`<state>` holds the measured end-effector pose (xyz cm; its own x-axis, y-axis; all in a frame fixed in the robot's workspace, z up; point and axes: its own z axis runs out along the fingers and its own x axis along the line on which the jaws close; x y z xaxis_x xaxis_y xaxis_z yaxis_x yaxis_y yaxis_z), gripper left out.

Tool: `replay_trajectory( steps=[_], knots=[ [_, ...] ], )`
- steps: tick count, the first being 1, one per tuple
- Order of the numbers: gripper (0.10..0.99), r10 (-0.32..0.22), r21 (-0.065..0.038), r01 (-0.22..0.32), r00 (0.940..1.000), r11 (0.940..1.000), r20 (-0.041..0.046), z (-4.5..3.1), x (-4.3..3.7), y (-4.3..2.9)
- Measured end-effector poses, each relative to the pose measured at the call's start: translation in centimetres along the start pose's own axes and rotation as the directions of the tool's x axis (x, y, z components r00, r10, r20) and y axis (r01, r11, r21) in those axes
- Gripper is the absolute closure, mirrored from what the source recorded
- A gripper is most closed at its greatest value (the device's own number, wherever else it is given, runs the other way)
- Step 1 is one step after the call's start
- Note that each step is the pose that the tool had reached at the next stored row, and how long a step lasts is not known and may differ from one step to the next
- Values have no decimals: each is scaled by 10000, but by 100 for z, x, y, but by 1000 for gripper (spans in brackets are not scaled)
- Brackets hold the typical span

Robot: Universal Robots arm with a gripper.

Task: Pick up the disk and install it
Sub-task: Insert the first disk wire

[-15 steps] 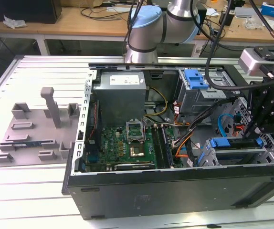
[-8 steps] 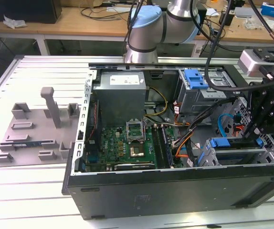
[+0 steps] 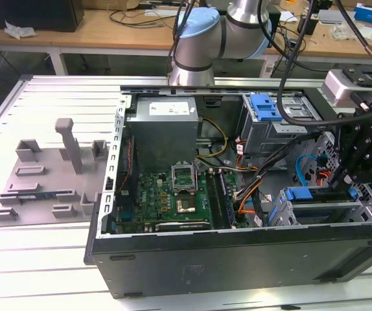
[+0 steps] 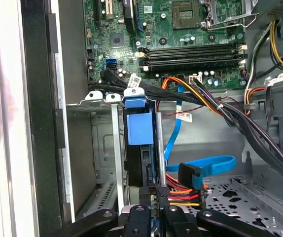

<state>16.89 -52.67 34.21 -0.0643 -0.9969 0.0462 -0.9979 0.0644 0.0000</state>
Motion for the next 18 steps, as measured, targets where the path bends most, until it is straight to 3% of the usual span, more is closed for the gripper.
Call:
replay_trajectory(
  steps=[8, 11, 12, 16, 18],
  knots=[
    [922, 0, 0, 0, 10000, 10000, -4, 22, -1, 0],
    [855, -9, 0, 9, 10000, 10000, 2, 23, -1, 0],
    [784, -24, 0, 24, 10000, 10000, -2, 0, 0, 0],
    [784, -46, 2, 46, 10000, 10000, -2, -136, 6, -10],
    [784, -46, 1, 46, 10000, 10000, 2, -146, 6, -11]
  ],
)
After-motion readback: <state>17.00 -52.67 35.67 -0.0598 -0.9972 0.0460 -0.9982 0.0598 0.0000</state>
